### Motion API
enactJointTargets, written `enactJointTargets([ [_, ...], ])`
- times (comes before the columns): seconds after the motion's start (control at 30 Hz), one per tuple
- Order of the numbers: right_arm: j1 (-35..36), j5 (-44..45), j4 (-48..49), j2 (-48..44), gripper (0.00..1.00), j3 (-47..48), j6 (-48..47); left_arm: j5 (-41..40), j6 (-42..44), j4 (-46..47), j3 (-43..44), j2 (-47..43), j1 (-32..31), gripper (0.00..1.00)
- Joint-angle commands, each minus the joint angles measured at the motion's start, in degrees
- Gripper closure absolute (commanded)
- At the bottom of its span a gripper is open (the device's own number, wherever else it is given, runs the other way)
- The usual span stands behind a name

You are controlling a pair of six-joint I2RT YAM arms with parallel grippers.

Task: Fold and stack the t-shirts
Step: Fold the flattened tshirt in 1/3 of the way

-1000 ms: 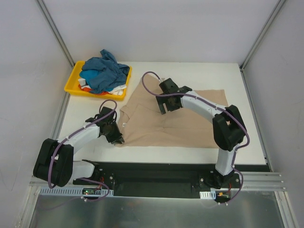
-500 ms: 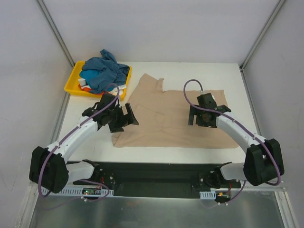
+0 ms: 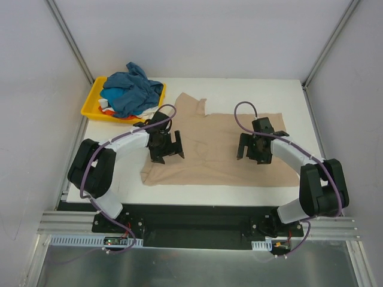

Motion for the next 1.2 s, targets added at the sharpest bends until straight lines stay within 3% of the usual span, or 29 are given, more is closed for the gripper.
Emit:
enactJointTargets([
  [0.0,-0.08,-1.74,1.67,2.32,0.03,-1.37,0.53,-0.67,-0.67,1.39,-2.92,-0.54,-1.01,0.01],
  [0.13,0.01,-1.40,0.53,2.94,0.03,-4.97,1.59,-2.16,-3.56,2.09,-7.49,-2.64,-2.24,0.01],
  [0.43,-0.08,-4.55,-4.75,-5.23,0.03,-9.37,3.52,-1.99,-10.07,2.27,-19.08,-12.04,-5.84,0.01],
  [0.6,-0.26,-2.89,-6.41,-7.52,0.03,-6.40,3.09,-2.07,-8.41,1.22,-16.74,-16.80,-5.93,0.01],
  [0.8,-3.06,1.51,-8.88,-9.28,0.03,4.58,1.94,-8.47,-0.78,-3.43,0.74,-12.59,-5.58,0.01],
  [0.83,-3.85,1.77,-8.79,-9.11,0.03,5.99,2.12,-11.10,0.11,-4.66,7.12,-11.28,-5.23,0.01],
  [1.0,-8.78,2.74,-7.56,-8.05,0.03,11.10,1.15,-16.22,7.22,-9.06,28.41,3.74,-1.90,0.01],
  [1.17,-9.84,5.55,-6.51,-6.56,0.03,12.34,-1.04,-20.17,10.84,-14.25,55.84,23.31,2.85,0.01],
])
